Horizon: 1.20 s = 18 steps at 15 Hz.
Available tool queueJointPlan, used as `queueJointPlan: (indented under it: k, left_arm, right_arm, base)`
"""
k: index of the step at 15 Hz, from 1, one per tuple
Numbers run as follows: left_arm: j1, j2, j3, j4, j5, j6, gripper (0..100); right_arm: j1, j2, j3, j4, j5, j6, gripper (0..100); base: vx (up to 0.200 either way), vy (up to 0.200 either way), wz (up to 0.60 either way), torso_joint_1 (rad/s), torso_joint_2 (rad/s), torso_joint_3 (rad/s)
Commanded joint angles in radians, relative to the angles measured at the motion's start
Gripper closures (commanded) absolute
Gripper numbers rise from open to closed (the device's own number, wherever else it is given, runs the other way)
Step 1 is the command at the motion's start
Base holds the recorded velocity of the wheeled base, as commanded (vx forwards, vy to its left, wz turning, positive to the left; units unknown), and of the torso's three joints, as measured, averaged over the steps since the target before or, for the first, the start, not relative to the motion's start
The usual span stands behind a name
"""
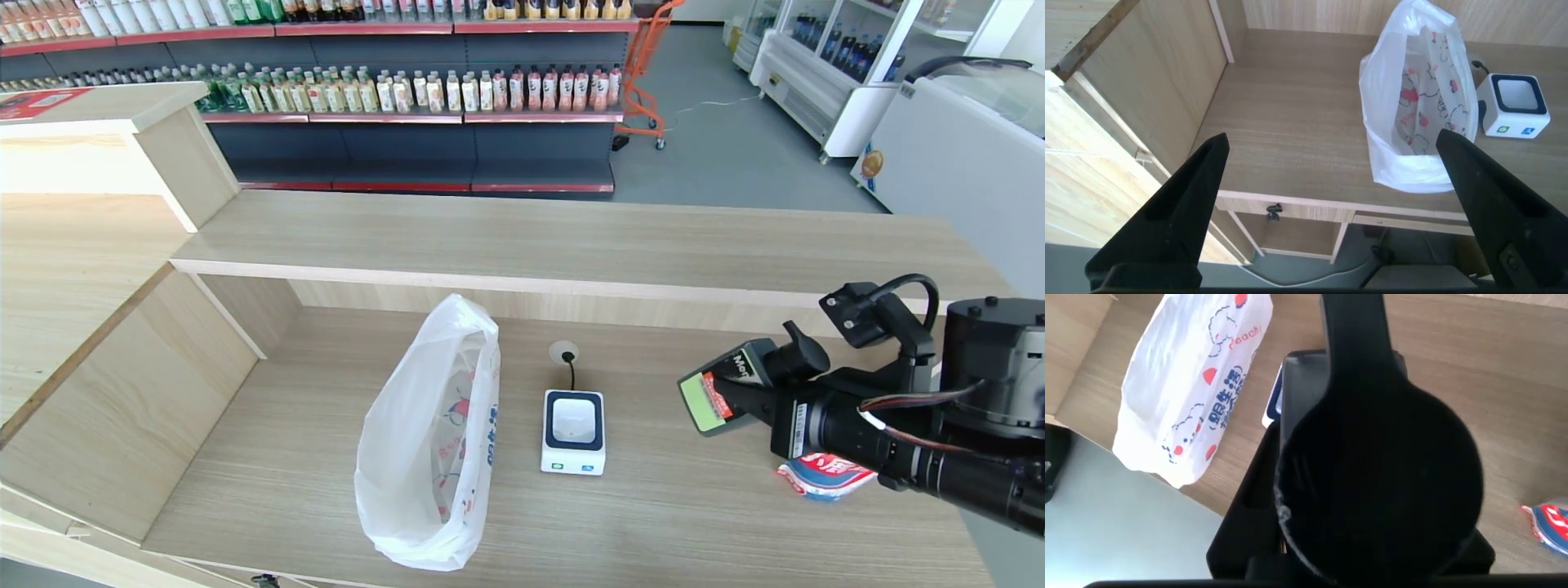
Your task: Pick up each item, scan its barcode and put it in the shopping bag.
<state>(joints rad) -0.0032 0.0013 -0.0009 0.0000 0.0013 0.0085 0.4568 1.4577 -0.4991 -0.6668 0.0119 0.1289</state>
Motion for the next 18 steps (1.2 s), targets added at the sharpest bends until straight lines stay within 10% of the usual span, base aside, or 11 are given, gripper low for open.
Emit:
queueJointPlan:
  k: [1,18]
  left_arm:
    - [0.0,0.0,-0.001,0.0,0.0,-0.001,0]
    - [0.0,0.0,-0.001,0.0,0.002,-0.004,0]
  right_arm:
    - [-0.001,-0.013,0.011,0.0,0.0,0.008,100]
    - [0.117,0.201,-0.088,-0.005,0.005,0.232,100]
  base:
    - [-0.2,0.0,0.0,0.017,0.0,0.002]
    - [-0.012,0.106,0.0,0.006,0.0,0.002]
